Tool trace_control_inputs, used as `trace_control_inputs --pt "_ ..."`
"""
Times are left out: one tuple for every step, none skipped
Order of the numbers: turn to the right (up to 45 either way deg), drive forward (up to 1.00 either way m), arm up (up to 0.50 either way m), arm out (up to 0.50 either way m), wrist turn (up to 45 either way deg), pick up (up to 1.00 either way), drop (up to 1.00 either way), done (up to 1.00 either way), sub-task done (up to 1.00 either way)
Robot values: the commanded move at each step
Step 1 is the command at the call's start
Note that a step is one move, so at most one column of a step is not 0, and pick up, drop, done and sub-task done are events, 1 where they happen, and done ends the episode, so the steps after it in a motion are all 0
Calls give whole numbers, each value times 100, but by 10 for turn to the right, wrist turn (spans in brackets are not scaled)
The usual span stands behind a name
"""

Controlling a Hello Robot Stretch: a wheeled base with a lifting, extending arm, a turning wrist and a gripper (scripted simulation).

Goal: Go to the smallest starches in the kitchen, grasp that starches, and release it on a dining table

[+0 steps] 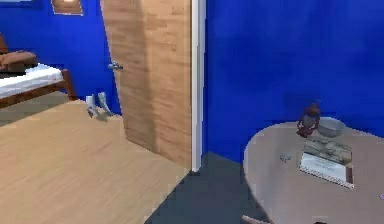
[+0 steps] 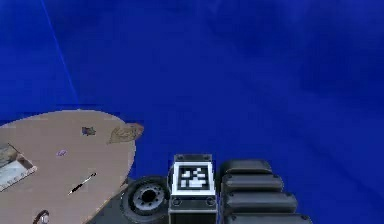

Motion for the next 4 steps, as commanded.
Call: trace_control_inputs --pt "270 0 0 0 0 0 0 0 0" --pt "-450 0 0 0 0 0 0 0 0" --pt "-450 0 0 0 0 0 0 0 0" --pt "-450 0 0 0 0 0 0 0 0"
